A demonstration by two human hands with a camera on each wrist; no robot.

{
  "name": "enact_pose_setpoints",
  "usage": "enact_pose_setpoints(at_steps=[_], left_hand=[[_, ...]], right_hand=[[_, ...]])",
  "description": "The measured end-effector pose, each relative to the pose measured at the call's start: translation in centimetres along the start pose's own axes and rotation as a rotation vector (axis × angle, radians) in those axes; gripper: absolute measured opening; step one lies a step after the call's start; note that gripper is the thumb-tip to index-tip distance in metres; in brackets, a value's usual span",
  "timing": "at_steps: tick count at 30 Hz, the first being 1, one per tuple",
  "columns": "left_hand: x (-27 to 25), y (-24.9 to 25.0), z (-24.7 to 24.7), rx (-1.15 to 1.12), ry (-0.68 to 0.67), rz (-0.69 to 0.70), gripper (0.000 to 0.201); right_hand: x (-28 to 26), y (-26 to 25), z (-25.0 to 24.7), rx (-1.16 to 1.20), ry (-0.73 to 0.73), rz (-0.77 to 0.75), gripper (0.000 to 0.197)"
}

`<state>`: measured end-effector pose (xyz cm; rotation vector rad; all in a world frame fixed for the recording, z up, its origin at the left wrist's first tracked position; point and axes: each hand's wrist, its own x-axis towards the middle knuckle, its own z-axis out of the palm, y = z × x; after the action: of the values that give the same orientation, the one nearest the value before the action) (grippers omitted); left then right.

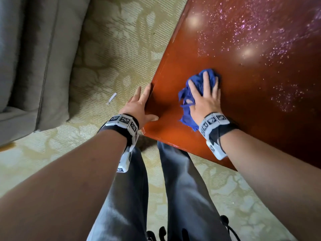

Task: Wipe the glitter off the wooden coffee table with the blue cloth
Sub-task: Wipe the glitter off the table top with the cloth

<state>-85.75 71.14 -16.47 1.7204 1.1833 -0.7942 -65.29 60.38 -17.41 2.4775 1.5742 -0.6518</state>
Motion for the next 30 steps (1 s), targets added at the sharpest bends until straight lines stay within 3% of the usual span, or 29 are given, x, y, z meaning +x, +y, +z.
enact_pose_setpoints(at_steps=[3, 9, 13, 18, 23, 27, 30], left_hand=[[0.6, 1.1, -0.7, 0.082, 0.028, 0.031, 0.11], [2.1, 3.2, -2.4, 0.32, 0.099, 0.135, 0.115], [2.6, 4.0, -3.0, 0.529, 0.146, 0.198, 0.122], [2.4, 5.2, -3.1, 0.665, 0.162, 0.241, 0.124], [2.4, 6.0, -3.4, 0.72, 0.163, 0.253, 0.125], [2.1, 6.7, -3.3, 0.803, 0.125, 0.271, 0.114], [2.1, 8.0, -2.1, 0.87, 0.147, 0.307, 0.118]], right_hand=[[1.4, -2.8, -0.3, 0.07, 0.016, 0.156, 0.063], [-2.9, -0.2, 0.8, 0.063, -0.06, 0.101, 0.073], [-6.0, 2.0, 2.1, 0.103, -0.047, 0.365, 0.069], [-5.3, -0.1, 2.6, 0.189, -0.054, 0.547, 0.064], [-5.0, -0.4, 2.3, 0.245, -0.092, 0.575, 0.073], [-5.4, -0.3, 2.2, 0.29, -0.056, 0.545, 0.069], [-6.4, 0.4, 2.5, 0.322, -0.038, 0.531, 0.075]])
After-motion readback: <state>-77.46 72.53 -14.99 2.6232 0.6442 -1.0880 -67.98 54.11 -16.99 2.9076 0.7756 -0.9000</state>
